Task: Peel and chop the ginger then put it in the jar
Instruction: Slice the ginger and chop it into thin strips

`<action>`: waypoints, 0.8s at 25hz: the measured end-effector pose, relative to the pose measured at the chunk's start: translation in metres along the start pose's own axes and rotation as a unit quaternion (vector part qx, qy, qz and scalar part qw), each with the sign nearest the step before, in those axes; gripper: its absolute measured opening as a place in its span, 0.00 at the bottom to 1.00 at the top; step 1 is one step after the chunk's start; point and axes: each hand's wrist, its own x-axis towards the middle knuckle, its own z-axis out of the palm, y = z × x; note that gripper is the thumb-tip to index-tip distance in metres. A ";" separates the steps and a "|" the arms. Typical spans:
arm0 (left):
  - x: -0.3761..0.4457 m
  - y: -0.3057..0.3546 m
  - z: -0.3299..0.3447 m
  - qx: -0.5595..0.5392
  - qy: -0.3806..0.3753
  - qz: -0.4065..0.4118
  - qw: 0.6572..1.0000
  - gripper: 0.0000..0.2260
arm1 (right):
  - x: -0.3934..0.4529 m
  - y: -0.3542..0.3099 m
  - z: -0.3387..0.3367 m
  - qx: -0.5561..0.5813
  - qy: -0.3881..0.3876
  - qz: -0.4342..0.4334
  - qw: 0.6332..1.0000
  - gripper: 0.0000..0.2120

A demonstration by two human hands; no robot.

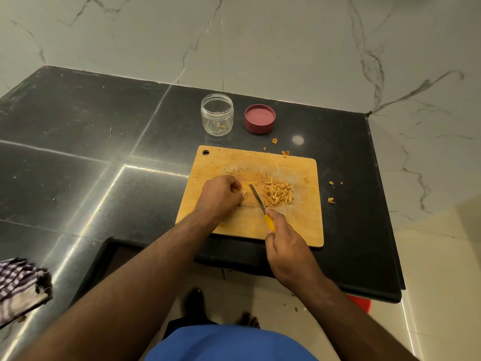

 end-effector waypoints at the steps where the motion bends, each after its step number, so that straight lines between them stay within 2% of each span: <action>1: 0.000 0.000 0.000 -0.002 -0.001 -0.001 1.000 0.10 | 0.000 0.000 0.001 -0.002 0.000 -0.003 1.000 0.23; 10: -0.001 0.002 -0.001 0.000 0.003 0.004 1.000 0.06 | 0.004 -0.003 0.010 -0.050 0.011 -0.054 0.997 0.22; 16: -0.001 0.002 -0.001 -0.006 0.001 -0.001 1.000 0.06 | 0.005 -0.007 0.016 -0.075 0.017 -0.046 0.996 0.22; 20: -0.001 0.002 -0.002 -0.008 0.001 0.001 1.000 0.06 | 0.005 -0.010 0.016 -0.100 -0.013 -0.052 0.993 0.23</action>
